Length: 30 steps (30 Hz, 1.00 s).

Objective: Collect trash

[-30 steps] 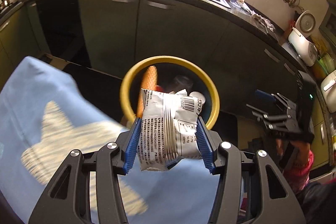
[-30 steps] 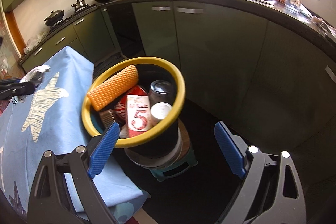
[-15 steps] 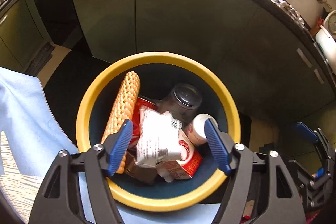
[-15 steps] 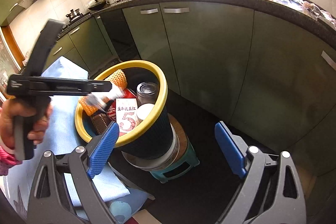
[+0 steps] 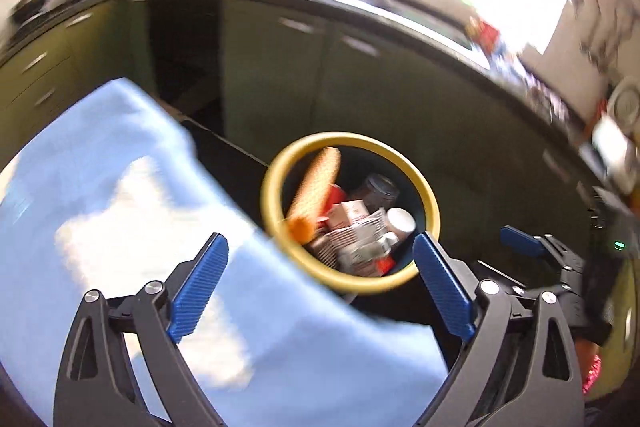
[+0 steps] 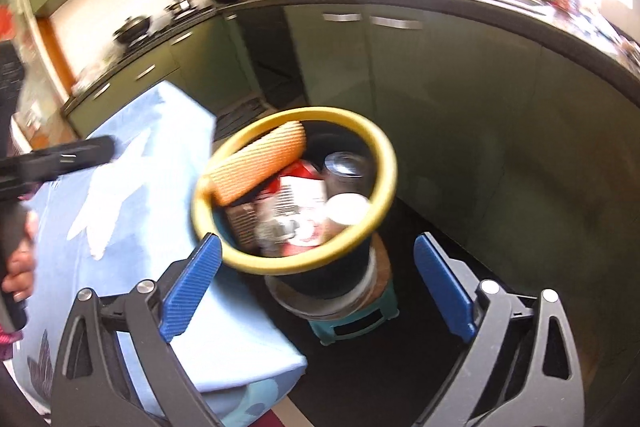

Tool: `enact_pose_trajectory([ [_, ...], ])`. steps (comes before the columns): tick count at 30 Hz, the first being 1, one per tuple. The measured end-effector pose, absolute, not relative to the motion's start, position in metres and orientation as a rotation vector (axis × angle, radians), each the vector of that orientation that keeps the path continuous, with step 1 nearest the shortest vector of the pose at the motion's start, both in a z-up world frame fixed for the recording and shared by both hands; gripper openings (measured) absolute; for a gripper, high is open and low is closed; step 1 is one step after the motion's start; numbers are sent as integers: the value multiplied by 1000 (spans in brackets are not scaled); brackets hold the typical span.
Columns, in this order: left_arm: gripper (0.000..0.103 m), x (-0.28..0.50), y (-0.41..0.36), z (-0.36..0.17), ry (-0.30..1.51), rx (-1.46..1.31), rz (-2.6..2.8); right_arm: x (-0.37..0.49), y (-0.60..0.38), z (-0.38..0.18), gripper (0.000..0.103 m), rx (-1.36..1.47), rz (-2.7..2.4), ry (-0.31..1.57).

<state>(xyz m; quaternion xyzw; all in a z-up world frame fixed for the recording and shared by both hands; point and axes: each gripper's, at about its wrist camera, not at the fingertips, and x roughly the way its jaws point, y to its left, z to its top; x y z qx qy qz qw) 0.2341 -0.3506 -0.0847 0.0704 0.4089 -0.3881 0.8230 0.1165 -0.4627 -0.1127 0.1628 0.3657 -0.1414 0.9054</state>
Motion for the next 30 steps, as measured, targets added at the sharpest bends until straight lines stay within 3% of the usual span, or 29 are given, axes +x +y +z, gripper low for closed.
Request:
enact_pose_trajectory([
  [3, 98, 214, -291, -72, 803, 116, -701, 126, -439, -106, 93, 292, -229, 756],
  [17, 98, 109, -60, -50, 617, 15, -168, 124, -360, -70, 96, 167, -126, 707],
  [30, 98, 36, 20, -25, 487, -100, -53, 82, -323, -19, 96, 49, -142, 604],
])
